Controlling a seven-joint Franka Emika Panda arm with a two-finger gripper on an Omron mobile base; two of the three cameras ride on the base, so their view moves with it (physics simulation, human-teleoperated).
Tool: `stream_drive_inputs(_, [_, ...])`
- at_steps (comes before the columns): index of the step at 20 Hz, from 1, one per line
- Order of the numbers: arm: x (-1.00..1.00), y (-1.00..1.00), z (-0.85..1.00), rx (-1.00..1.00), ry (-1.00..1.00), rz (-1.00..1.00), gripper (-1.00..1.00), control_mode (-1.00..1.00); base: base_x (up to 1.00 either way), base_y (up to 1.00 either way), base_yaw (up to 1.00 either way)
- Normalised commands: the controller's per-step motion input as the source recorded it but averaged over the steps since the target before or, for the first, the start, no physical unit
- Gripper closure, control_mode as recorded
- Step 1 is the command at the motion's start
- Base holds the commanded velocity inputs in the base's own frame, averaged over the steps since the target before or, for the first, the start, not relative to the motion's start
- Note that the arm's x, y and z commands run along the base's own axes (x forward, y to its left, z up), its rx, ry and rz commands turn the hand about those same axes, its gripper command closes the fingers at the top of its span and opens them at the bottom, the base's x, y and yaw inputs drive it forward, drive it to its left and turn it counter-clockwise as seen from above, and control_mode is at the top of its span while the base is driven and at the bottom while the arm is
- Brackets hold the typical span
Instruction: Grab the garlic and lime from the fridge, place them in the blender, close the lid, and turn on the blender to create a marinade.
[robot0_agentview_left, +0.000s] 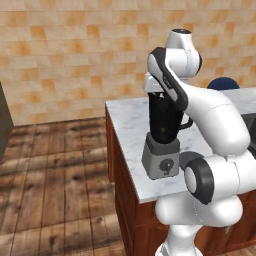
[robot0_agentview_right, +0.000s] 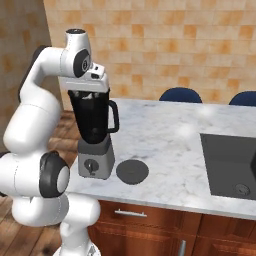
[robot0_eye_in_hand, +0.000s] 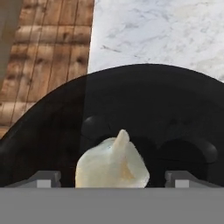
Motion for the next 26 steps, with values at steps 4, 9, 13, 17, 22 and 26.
stream_drive_inputs(4, [-0.04, -0.09, 0.1, 0.0, -0.11, 0.03, -1.0, -1.0, 0.0, 0.0, 0.0])
stream_drive_inputs(9, [-0.4, -0.09, 0.61, 0.0, -0.24, 0.02, -1.0, -1.0, 0.0, 0.0, 0.0])
stream_drive_inputs(13, [-0.97, -0.06, 0.67, 0.0, -0.32, 0.04, -1.0, -1.0, 0.0, 0.0, 0.0])
stream_drive_inputs(17, [-1.0, -0.02, 0.07, 0.0, -0.22, 0.0, -1.0, -1.0, 0.0, 0.0, 0.0])
stream_drive_inputs(22, [-1.0, 0.0, -0.31, 0.0, -0.13, 0.0, -1.0, -1.0, 0.0, 0.0, 0.0])
stream_drive_inputs(26, [-0.97, 0.03, -0.55, 0.0, -0.02, 0.0, -1.0, -1.0, 0.0, 0.0, 0.0])
